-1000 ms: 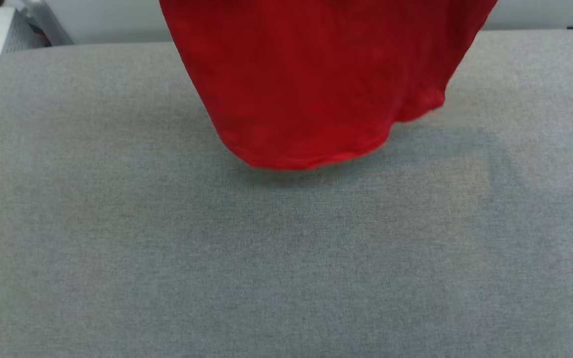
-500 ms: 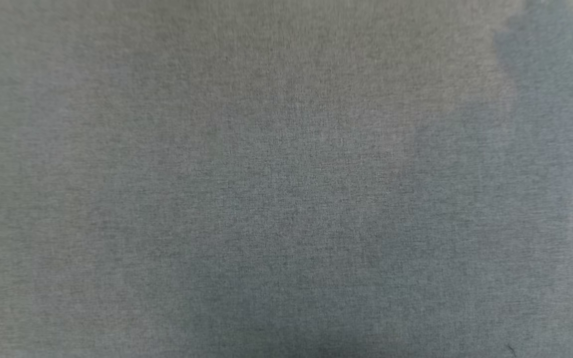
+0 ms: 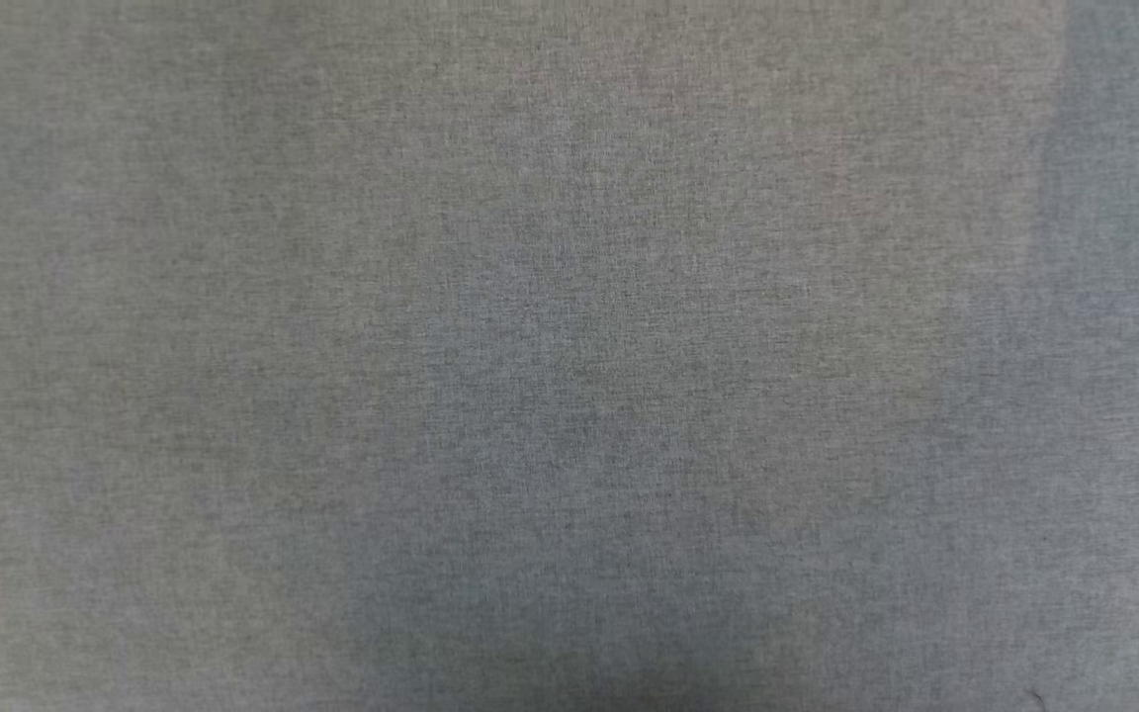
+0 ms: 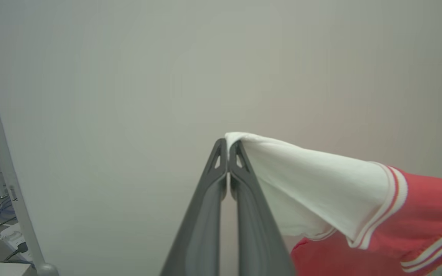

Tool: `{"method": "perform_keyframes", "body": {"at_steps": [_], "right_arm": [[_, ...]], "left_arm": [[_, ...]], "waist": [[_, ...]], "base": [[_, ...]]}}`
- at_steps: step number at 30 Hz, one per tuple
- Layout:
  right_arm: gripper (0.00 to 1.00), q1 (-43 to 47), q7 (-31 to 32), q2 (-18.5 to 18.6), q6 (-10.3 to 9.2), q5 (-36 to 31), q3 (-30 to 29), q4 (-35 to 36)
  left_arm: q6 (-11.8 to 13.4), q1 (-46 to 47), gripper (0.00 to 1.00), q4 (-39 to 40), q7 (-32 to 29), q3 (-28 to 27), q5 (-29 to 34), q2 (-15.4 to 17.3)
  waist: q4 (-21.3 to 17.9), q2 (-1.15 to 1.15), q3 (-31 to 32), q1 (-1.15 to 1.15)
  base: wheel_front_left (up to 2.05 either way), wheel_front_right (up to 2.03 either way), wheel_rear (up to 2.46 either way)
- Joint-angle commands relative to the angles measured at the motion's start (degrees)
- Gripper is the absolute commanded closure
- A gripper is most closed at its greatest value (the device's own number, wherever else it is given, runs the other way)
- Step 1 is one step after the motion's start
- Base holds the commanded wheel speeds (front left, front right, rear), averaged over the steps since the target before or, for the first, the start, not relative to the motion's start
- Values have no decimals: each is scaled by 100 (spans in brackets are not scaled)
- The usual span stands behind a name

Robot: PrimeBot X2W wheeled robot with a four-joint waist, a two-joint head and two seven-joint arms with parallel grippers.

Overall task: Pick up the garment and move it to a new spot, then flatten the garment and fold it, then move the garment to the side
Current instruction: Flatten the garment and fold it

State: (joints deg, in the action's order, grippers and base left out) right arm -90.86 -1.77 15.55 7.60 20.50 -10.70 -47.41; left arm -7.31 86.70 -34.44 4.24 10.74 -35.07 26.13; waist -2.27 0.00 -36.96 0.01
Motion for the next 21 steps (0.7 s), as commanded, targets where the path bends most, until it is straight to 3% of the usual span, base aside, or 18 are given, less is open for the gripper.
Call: {"method": "perform_keyframes", "body": {"at_steps": [1, 11, 21], "right_arm": [[100, 220, -57, 41, -11, 86, 40, -60], [100, 2139, 79, 128, -11, 704, 745, -281], [100, 3918, 1244, 384, -11, 1263, 1101, -17]], "left_arm": [[-12, -255, 100, -34, 72, 21, -88, -26], [-16, -2522, 100, -127, 393, 308, -653, -261], [73, -4727, 100, 53, 38, 363, -1169, -272]], "waist": [[61, 0, 199, -1], [89, 0, 1225, -1], [123, 0, 2269, -1]], "base": [[0, 0, 0], [0, 0, 0], [0, 0, 0]]}}
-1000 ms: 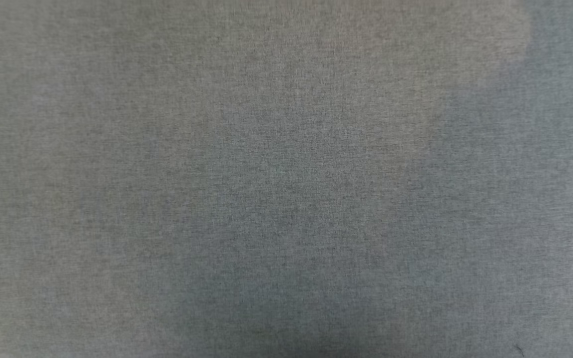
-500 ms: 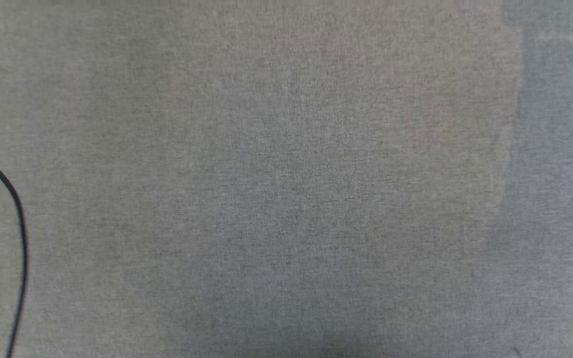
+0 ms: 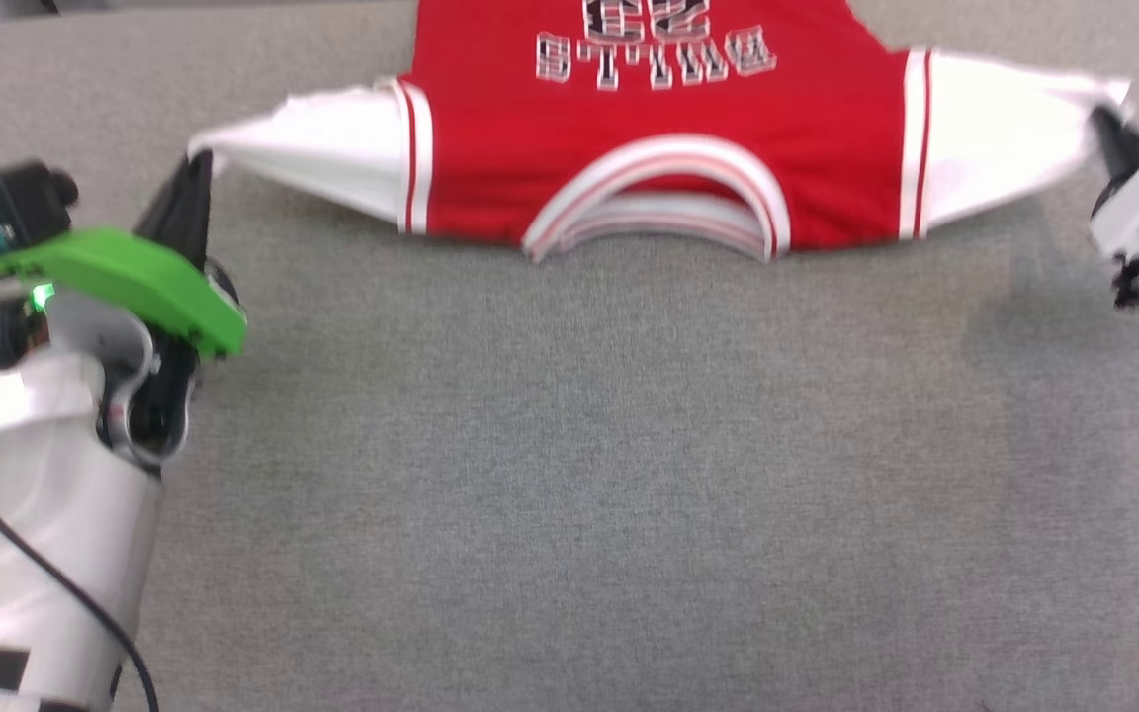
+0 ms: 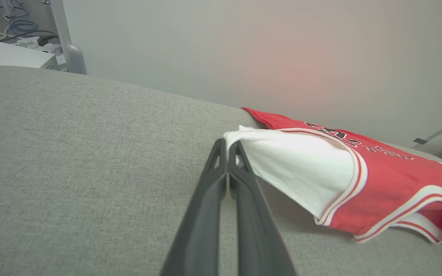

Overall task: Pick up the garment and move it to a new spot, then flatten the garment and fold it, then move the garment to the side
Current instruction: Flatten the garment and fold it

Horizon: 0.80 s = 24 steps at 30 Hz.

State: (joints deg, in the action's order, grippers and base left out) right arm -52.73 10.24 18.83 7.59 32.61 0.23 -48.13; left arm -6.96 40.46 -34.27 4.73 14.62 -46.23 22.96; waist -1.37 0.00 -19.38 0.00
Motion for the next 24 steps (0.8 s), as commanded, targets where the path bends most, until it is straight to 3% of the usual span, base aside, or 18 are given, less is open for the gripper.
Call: {"method": "perform_keyframes", "body": {"at_steps": [1, 8, 24], "right_arm": [[100, 238, 142, 85, -10, 97, 12, 117], [100, 1145, 939, 272, -10, 269, -109, 609], [100, 3004, 2972, 271, -10, 115, -960, 2176]], "left_arm": [[60, -238, 100, 80, -47, -36, -84, 71], [353, -1191, 100, 556, -586, 39, -176, 322], [680, -2986, 100, 1916, -1932, 251, -549, 981]], "waist": [[36, 0, 575, 0], [50, 0, 999, 0], [34, 0, 1682, 0]], "base": [[0, 0, 0], [0, 0, 0], [0, 0, 0]]}}
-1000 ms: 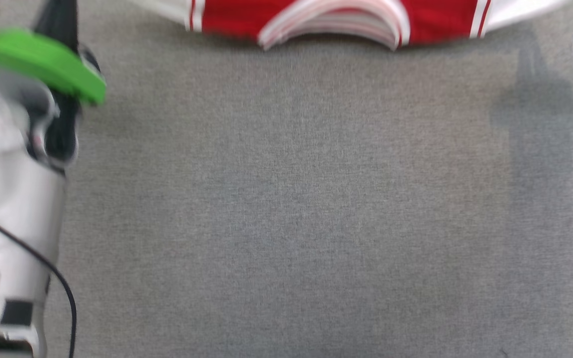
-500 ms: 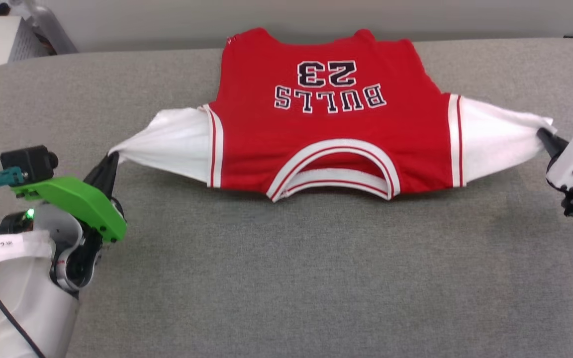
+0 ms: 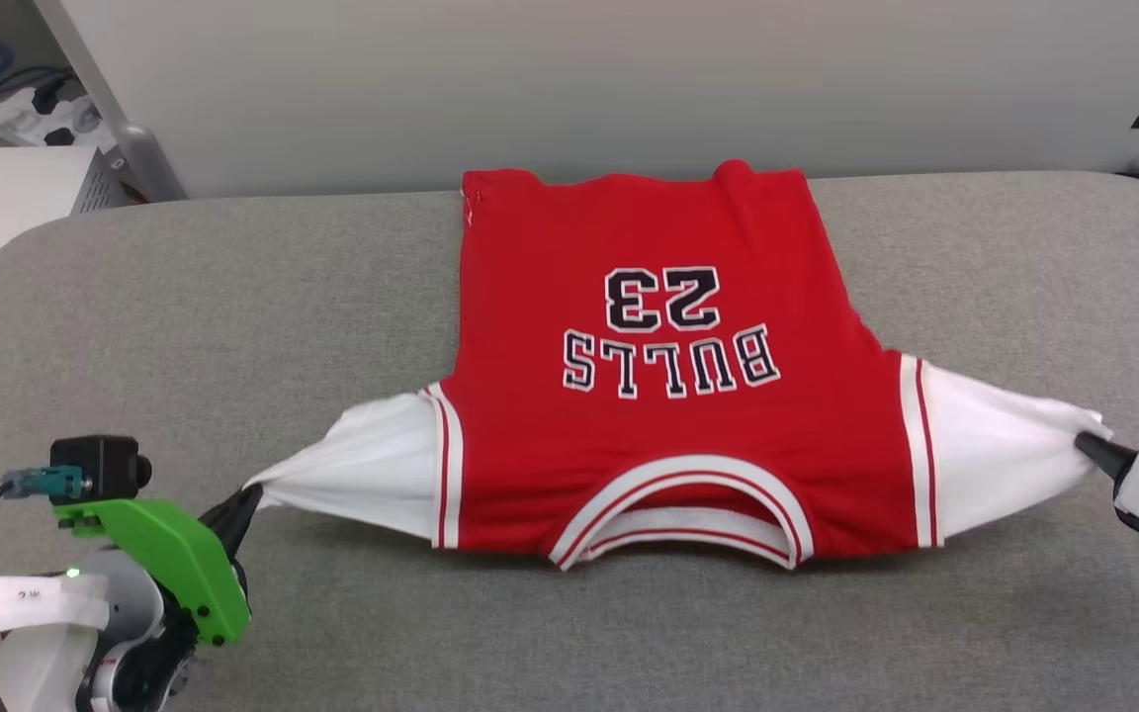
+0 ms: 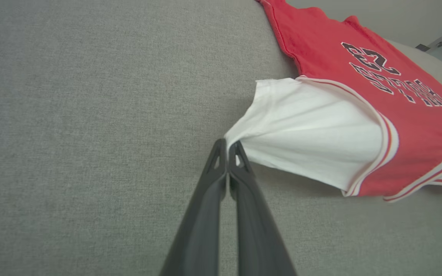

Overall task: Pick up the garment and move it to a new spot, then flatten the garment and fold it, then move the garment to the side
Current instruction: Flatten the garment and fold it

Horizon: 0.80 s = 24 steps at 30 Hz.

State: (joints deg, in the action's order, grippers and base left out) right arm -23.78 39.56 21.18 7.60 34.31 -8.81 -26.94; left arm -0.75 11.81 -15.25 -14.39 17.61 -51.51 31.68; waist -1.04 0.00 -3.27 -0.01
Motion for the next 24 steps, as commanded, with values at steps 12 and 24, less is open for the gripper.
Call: {"method": "perform_keyframes", "body": {"at_steps": [12, 24], "right_arm": [[100, 1414, 1716, -356, -11, -368, -874, 1881], [0, 1403, 2324, -559, -11, -717, -952, 2726]], "left_arm": [[517, -1411, 100, 1374, -543, -23, -320, 377], [573, -1423, 100, 1998, -793, 242, -199, 413]], "waist": [[-32, 0, 103, 1], [64, 0, -327, 1]], "base": [[0, 0, 0], [0, 0, 0]]}}
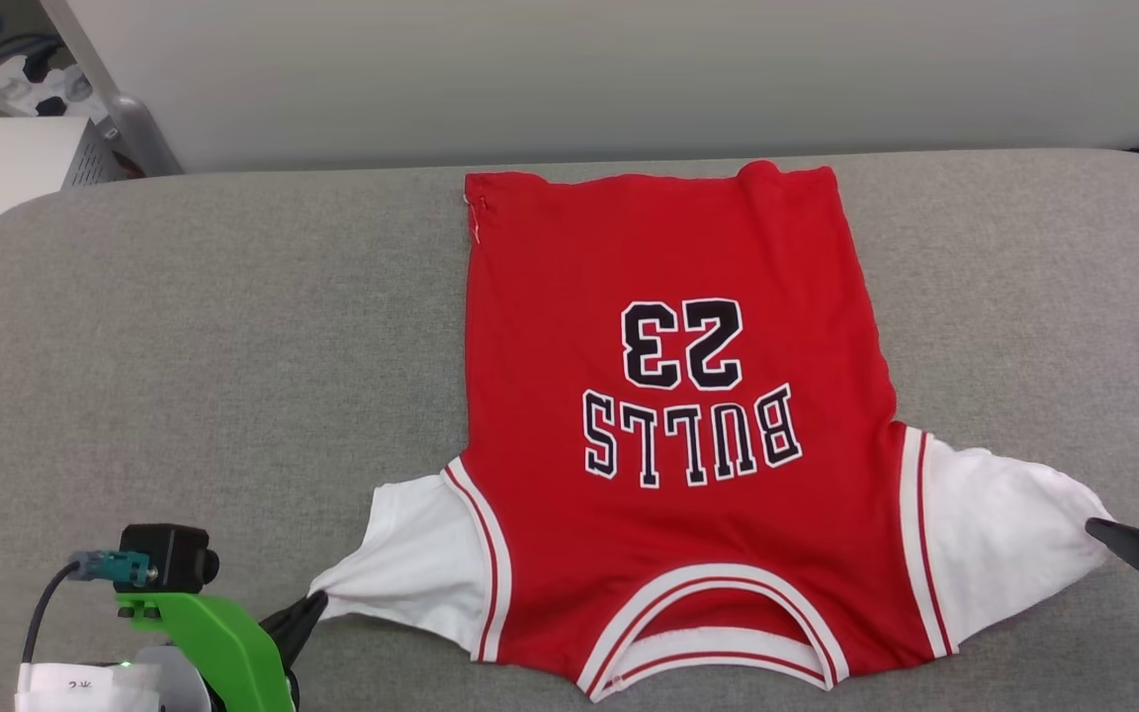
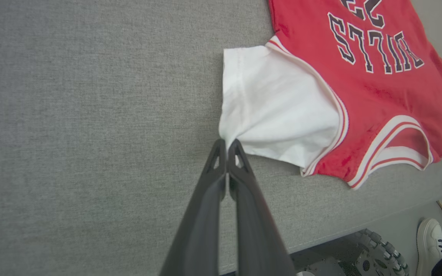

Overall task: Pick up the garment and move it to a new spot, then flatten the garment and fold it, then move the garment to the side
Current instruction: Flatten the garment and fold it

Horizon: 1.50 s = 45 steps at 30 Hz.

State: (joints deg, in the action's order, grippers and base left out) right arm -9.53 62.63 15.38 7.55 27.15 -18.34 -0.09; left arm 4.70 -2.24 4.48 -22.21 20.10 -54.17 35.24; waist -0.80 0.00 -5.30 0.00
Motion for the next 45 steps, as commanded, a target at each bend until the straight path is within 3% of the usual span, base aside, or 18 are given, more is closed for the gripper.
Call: {"method": "perform_keyframes", "body": {"at_steps": [1, 6, 10, 22, 32, 45], "right_arm": [[0, -91, 63, 22, -6, 13, 1, 94], [0, -638, 205, 79, -6, 110, 133, 343], [0, -1509, 441, -154, -6, 242, 94, 382], [0, -4035, 1558, 21, -6, -804, 328, -413], [0, -5612, 1364, 304, -6, -1940, 172, -1694], [0, -6142, 776, 553, -6, -2665, 161, -2681]], "left_arm": [[41, -20, 100, 115, -44, 26, 102, 79], [79, 35, 100, 598, -187, 109, 211, 184], [135, 128, 100, 950, -276, 122, 312, 276], [23, 764, 100, 1628, -367, 353, 785, 320], [-174, 1245, 100, 1739, -276, 616, 1011, 74], [-241, 1499, 100, 1689, 41, 692, 1138, -200]], "waist": [[56, 0, -198, 0], [173, 0, -634, 0], [301, 0, -1061, 0], [1083, 0, -2416, 0], [1712, 0, -3107, 0], [2070, 0, -3491, 0]], "base": [[0, 0, 0], [0, 0, 0], [0, 0, 0], [0, 0, 0], [0, 0, 0], [0, 0, 0]]}}
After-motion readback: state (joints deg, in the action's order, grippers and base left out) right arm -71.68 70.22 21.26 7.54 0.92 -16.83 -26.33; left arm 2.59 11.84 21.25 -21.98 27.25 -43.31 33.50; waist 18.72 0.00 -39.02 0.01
